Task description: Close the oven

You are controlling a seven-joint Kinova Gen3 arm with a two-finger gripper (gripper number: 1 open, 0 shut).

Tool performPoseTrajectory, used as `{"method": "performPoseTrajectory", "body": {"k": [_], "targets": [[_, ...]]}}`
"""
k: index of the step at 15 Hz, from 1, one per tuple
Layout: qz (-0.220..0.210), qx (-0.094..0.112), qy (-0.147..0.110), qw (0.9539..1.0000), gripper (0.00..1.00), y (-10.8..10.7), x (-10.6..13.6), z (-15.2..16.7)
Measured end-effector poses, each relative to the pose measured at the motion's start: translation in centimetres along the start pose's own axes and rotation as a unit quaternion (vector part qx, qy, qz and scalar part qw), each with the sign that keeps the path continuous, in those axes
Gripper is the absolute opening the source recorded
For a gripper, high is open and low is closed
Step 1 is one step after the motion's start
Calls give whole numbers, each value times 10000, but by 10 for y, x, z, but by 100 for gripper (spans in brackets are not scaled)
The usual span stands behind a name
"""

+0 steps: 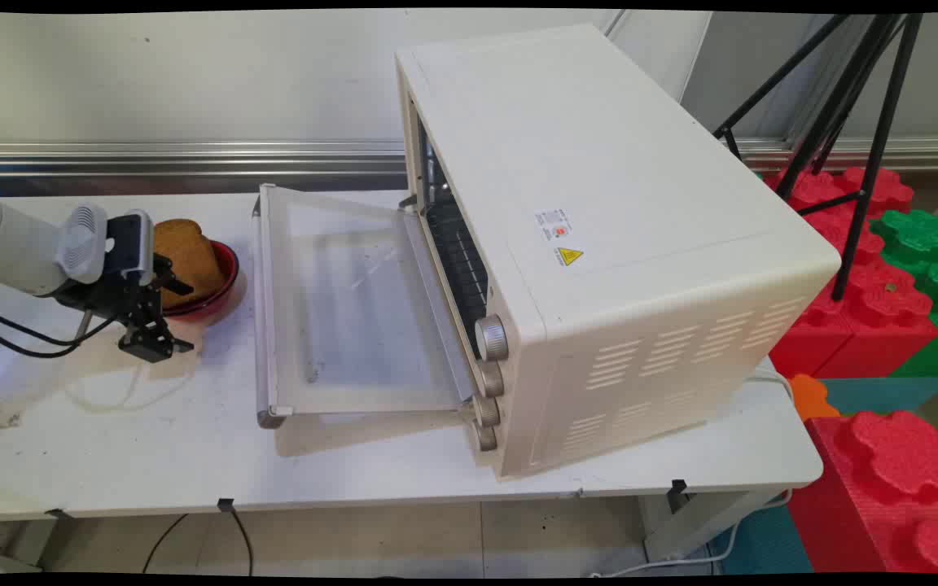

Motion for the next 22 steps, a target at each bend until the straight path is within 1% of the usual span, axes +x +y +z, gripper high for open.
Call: {"method": "performPoseTrajectory", "body": {"k": [4, 8, 12, 18, 22], "targets": [[-8, -110, 142, 9998, 100, 2, 0, -13], [-143, -186, 381, 9990, 100, 6, 0, -37], [-330, -286, 554, 9975, 100, 16, -5, -62], [-414, -349, 604, 9967, 100, 28, -2, -78], [-446, -395, 647, 9961, 100, 31, 8, -73]]}}
